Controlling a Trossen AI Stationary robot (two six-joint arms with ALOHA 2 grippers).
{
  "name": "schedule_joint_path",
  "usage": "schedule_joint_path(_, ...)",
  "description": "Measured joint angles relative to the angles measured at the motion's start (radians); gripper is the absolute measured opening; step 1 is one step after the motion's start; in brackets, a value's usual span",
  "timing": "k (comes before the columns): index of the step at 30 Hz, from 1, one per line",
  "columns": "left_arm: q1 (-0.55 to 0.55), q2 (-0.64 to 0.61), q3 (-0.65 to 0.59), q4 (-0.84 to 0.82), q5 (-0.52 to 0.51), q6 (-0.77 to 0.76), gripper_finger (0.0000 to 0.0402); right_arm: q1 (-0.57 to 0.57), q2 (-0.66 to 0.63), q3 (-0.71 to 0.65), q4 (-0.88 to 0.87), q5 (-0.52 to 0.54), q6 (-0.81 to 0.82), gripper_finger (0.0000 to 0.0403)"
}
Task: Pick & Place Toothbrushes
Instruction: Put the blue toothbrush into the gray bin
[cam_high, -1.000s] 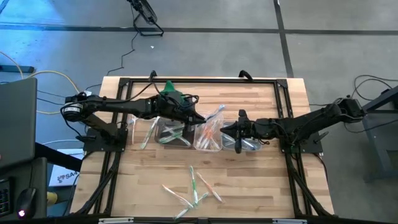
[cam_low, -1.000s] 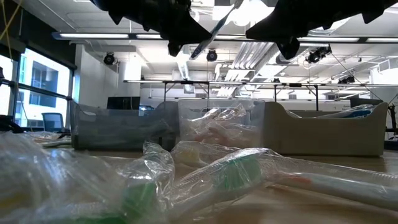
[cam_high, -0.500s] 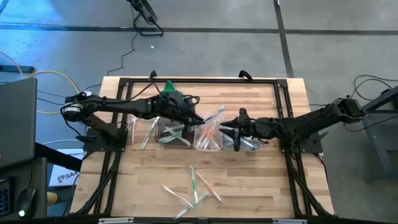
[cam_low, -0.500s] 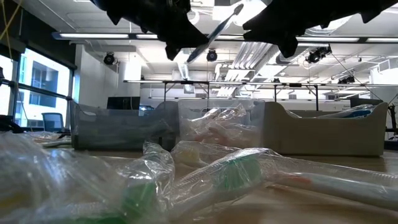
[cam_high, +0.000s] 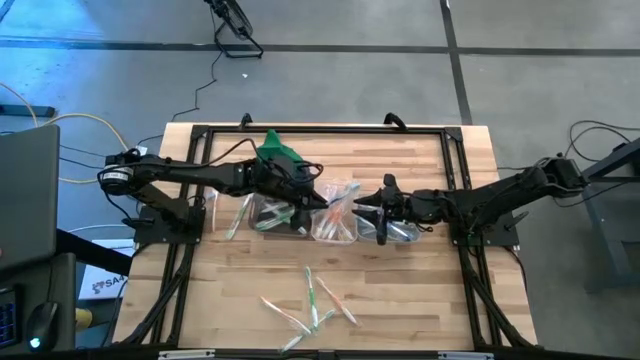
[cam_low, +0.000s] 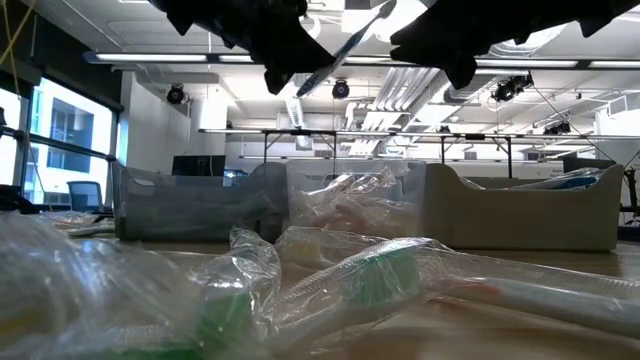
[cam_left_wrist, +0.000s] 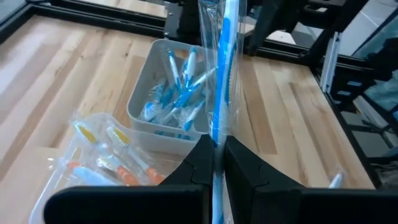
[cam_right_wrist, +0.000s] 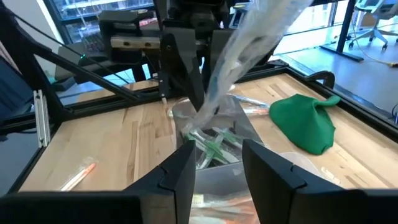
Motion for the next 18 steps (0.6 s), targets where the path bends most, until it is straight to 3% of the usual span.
schedule_joint_path(12,0.0,0.0,0.0,0.062,-0.041,0.008,0.0012,-0.013,0.0,0.0,0.009,0.0,0.0,0.0125)
schedule_joint_path(18,0.0,0.001,0.0,0.06,-0.041,0.008,0.0012,-0.031,0.001,0.0,0.104,0.0,-0.025,0.0125)
